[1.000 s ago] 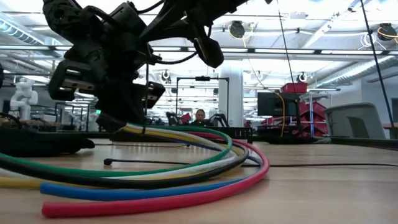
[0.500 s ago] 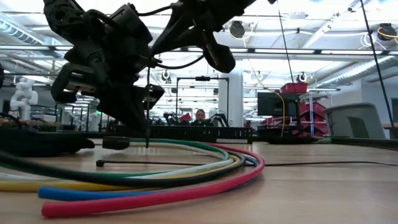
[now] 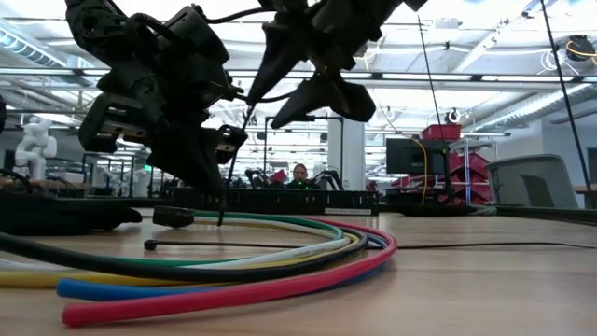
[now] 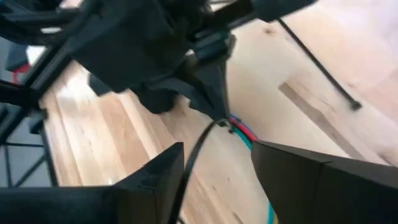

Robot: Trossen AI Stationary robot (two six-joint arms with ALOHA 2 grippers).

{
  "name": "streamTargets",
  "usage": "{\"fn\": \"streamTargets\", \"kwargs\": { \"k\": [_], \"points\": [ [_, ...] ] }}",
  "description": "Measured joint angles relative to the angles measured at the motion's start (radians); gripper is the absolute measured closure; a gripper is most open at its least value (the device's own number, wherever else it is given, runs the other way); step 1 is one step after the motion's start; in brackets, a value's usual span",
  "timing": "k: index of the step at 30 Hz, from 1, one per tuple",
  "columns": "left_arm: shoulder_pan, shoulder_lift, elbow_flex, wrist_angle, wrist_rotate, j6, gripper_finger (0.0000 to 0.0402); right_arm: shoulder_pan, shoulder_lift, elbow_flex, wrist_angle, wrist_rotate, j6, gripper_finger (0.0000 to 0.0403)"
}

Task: Ziptie cables
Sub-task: Wrap the cable wires using a zip tie

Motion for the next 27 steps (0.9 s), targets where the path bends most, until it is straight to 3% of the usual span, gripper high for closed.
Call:
{"fn": "streamTargets", "kwargs": {
  "k": [7, 13, 18, 27],
  "points": [
    [0.000, 0.000, 0.001, -0.001, -0.003, 0.000, 0.0401, 0.009, 0.081, -0.002, -0.041, -0.122, 0.049, 0.0211],
    [0.001, 0.000, 0.001, -0.001, -0.007, 0.000, 0.0401, 0.034, 0.121, -0.002, 0.063, -0.098, 0.082, 0.0209],
    [0.001, -0.001, 0.001, 0.000, -0.009, 0.000, 0.0401, 0.021, 0.122, -0.002, 0.054, 0.019, 0.063, 0.0207],
    [0.003, -0.002, 0.001, 0.001, -0.012, 0.003, 0.0401, -0.006, 0.157, -0.002, 0.121, -0.002, 0.012, 0.0213]
  ]
}}
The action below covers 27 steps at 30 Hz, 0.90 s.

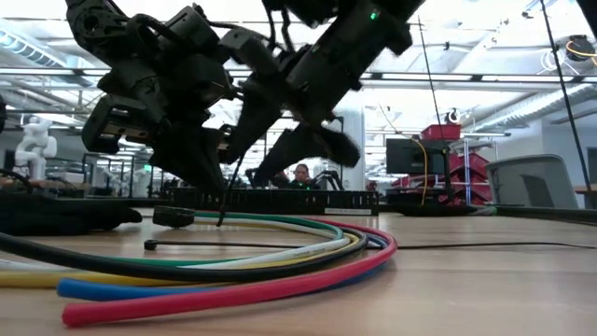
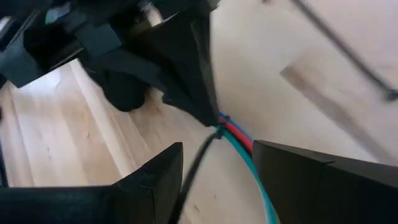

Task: Ziptie cables
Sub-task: Wrap the cable wires using a zip tie

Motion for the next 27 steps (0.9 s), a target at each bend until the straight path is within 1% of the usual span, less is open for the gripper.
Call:
{"fn": "streamTargets", "kwargs": {
  "k": [2, 7, 10, 13, 19, 21, 24, 27],
  "points": [
    [0.000, 0.000, 0.000, -0.001, -0.003, 0.001, 0.0401, -0.001, 0.024, 0.000, 0.029, -0.026, 0.010, 0.0213],
    [0.000, 0.000, 0.000, -0.001, -0.010, 0.003, 0.0401, 0.000, 0.030, 0.000, 0.083, -0.024, 0.017, 0.0216],
    [0.000, 0.000, 0.000, -0.002, -0.010, 0.003, 0.0401, 0.000, 0.031, 0.000, 0.070, -0.025, 0.020, 0.0235],
    [0.000, 0.000, 0.001, -0.003, -0.010, 0.003, 0.0401, 0.000, 0.031, 0.000, 0.074, -0.037, 0.021, 0.0271],
    [0.000, 0.000, 0.001, -0.005, -0.010, 0.003, 0.0401, -0.002, 0.031, 0.000, 0.068, -0.054, 0.026, 0.0372],
    [0.000, 0.000, 0.001, -0.005, -0.011, 0.003, 0.0401, -0.004, 0.031, 0.000, 0.067, -0.054, 0.036, 0.0391],
    [0.000, 0.000, 0.001, -0.005, -0.014, 0.002, 0.0401, -0.006, 0.031, 0.000, 0.066, -0.054, 0.040, 0.0398],
    [0.000, 0.000, 0.001, -0.008, -0.016, 0.003, 0.0401, -0.007, 0.031, 0.000, 0.065, -0.059, 0.033, 0.0380]
  ]
}}
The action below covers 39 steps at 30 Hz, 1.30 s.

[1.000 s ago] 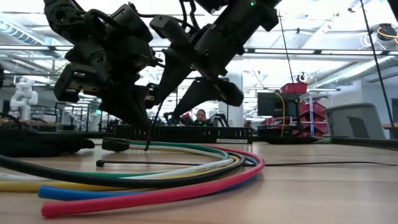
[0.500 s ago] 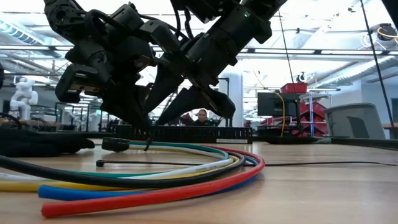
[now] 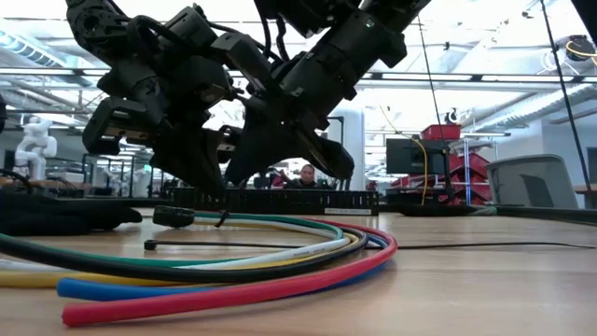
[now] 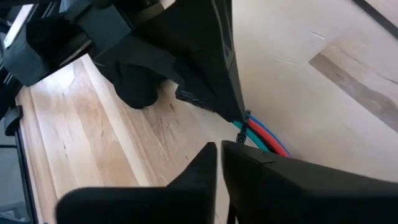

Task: Ziptie cables
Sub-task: Wrap the cable wires using a zip tie

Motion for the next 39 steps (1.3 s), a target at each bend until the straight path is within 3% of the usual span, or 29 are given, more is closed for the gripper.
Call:
{"fn": "streamTargets", "kwargs": {
  "k": [8, 12, 25, 39],
  "points": [
    [0.000, 0.000, 0.000, -0.028, -0.001, 0.000, 0.0401, -0.012, 0.000, 0.000, -0.027, -0.049, -0.038, 0.0272],
    [0.000, 0.000, 0.000, -0.029, -0.001, 0.000, 0.0401, -0.021, 0.000, 0.000, -0.032, -0.072, -0.076, 0.0246],
    [0.000, 0.000, 0.000, -0.021, -0.008, 0.003, 0.0401, -0.017, 0.025, -0.002, -0.030, -0.122, -0.125, 0.0300],
    [0.000, 0.000, 0.000, -0.019, -0.023, 0.002, 0.0401, -0.026, 0.035, -0.001, 0.004, -0.095, -0.091, 0.0303]
  ]
}}
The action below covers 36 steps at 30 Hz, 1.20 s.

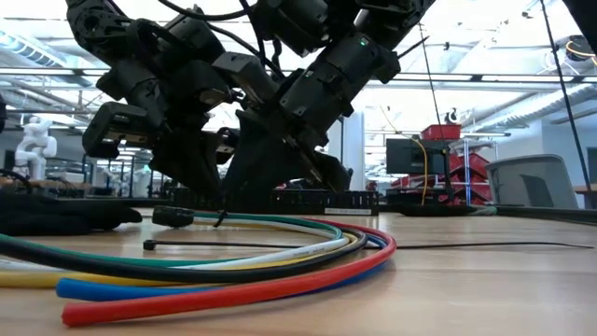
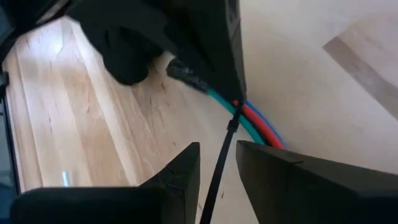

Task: Ziptie cables
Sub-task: Wrap the cable wires using a zip tie

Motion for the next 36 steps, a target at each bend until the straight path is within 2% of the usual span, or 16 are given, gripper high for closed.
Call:
{"fn": "streamTargets", "kwargs": {
  "k": [12, 15, 20, 27, 29, 33, 36],
  "points": [
    [0.001, 0.000, 0.000, 0.005, 0.000, -0.002, 0.0401, -0.020, 0.000, 0.000, -0.026, 0.024, 0.012, 0.0306],
    [0.000, 0.000, 0.000, 0.005, 0.001, -0.002, 0.0401, -0.020, 0.000, 0.001, -0.035, 0.020, -0.002, 0.0326],
    [0.000, 0.000, 0.000, 0.005, 0.001, -0.001, 0.0401, -0.022, 0.001, 0.001, -0.035, 0.021, 0.009, 0.0393],
    [0.000, 0.000, 0.000, 0.002, 0.000, -0.002, 0.0401, -0.025, 0.003, 0.001, -0.034, 0.019, 0.024, 0.0401],
    [0.000, 0.000, 0.000, 0.002, -0.030, 0.010, 0.0401, -0.025, 0.003, 0.001, -0.031, 0.012, 0.023, 0.0402],
    [0.013, 0.000, 0.000, 0.009, -0.158, 0.111, 0.0402, -0.018, 0.004, 0.001, -0.025, -0.004, 0.023, 0.0402],
    [0.041, 0.001, 0.000, 0.034, -0.128, 0.129, 0.0401, -0.015, 0.004, 0.001, -0.015, -0.021, 0.022, 0.0402]
  ]
}}
